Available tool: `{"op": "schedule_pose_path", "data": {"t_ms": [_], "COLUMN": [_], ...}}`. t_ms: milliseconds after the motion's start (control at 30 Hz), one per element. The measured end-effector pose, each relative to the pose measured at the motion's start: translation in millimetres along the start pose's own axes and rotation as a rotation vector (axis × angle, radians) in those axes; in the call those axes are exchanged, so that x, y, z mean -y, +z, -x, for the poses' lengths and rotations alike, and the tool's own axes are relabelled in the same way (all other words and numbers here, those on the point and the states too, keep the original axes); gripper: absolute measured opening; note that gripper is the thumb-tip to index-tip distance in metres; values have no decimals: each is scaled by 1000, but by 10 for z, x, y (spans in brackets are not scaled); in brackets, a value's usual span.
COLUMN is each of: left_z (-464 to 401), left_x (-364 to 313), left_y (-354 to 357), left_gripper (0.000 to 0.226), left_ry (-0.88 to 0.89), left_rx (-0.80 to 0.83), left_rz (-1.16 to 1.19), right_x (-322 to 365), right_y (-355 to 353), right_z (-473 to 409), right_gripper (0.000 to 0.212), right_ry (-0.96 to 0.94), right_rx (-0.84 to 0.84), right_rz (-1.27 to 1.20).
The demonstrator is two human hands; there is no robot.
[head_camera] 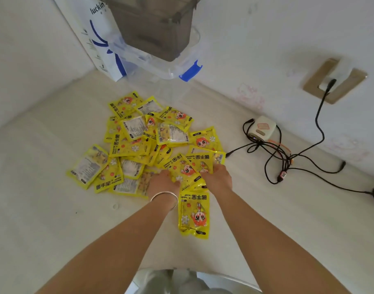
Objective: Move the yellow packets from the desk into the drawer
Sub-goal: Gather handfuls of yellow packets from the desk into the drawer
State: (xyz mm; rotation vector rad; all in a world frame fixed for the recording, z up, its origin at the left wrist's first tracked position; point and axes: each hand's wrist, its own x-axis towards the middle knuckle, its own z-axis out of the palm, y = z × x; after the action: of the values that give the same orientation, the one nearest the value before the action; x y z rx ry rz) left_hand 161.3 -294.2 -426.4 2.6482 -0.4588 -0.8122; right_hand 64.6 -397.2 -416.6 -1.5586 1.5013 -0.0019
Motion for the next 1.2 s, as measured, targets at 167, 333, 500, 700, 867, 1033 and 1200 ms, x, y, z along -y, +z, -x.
{"op": "schedule_pose_path", "data": {"t_ms": [167,333,500,700,867,1033,1200], "left_z": [-46,-85,-138,-37,-60,-41,118], "left_x": [-22,24,148,28,-80,-45,-80], "left_y": [66,114,-14,-26,-92,-286,-348], "left_gripper": [50,51,53,78,60,42,49], "left_ry": [106,274,257,206,154,247,522], "left_rx": [20,66,12,24,74,-120,319], "left_rz": [-44,-38,0,-303,-371,-261,-162], "right_x": [134,250,182,-70,-348,-478,-585], "right_y": [124,245,103,-185,-274,-314,-320], "right_z": [-24,-73,-162,-152,-9,83,214], "right_gripper": [50,62,66,16,16,19,14], "right_ry": [0,-4,63,103,147,162,189], "right_rx": [137,116,-1,-90,-144,-192,-206], "right_rz": [25,46,-183,-432,-522,-570,-658]}}
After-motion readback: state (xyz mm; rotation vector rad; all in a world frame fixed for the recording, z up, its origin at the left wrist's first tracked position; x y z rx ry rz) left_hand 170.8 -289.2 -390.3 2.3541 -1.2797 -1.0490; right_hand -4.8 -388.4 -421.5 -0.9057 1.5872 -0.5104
